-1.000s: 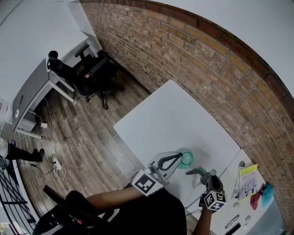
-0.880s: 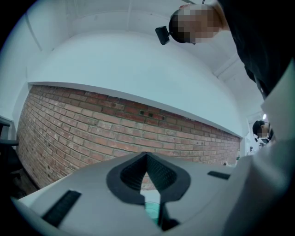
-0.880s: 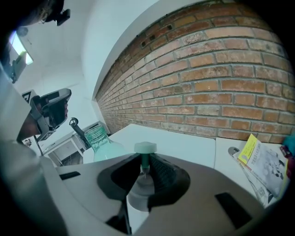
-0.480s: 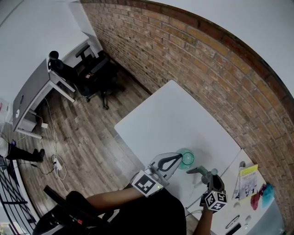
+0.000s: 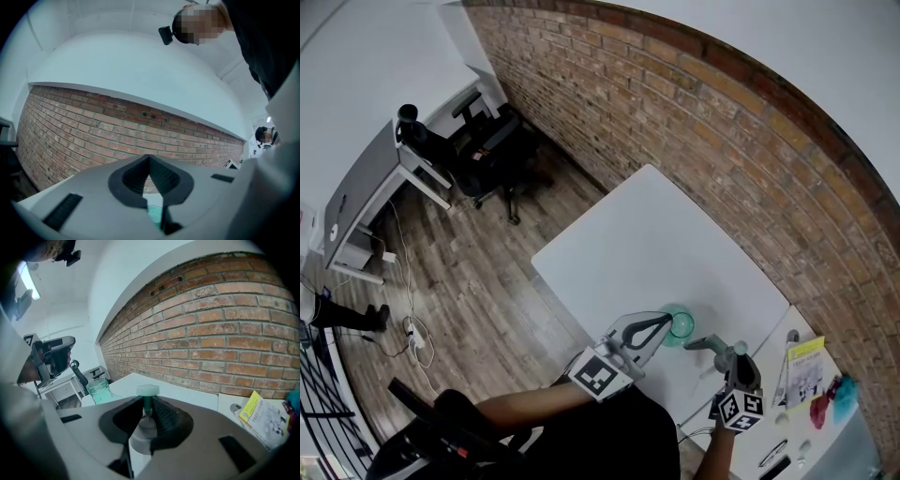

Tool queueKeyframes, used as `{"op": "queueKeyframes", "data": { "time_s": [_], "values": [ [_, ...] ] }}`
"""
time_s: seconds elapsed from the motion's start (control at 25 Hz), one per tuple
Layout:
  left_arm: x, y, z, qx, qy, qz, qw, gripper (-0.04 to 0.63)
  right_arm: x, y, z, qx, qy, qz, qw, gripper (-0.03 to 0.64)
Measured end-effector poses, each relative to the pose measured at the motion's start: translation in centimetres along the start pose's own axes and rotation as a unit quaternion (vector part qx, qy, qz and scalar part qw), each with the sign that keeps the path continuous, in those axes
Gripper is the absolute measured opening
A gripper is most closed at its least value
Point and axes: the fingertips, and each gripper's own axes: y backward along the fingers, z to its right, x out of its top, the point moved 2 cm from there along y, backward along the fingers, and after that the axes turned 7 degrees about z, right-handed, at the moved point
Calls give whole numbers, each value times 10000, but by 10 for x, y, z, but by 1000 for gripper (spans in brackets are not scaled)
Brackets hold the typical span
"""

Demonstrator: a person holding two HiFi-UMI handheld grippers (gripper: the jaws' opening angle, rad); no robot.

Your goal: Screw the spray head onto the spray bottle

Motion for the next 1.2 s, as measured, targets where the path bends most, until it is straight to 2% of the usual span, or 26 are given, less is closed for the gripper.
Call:
{"op": "queueKeyframes", "data": {
  "time_s": [0.6, 1.2],
  "values": [
    [-3, -4, 3, -134, 44, -75, 9999, 2, 38, 8, -6, -38, 186, 364, 9992, 64],
    [-3, 4, 0, -85, 45, -62, 9999, 2, 65, 16, -11, -99, 289, 746, 9967, 64]
  ]
}}
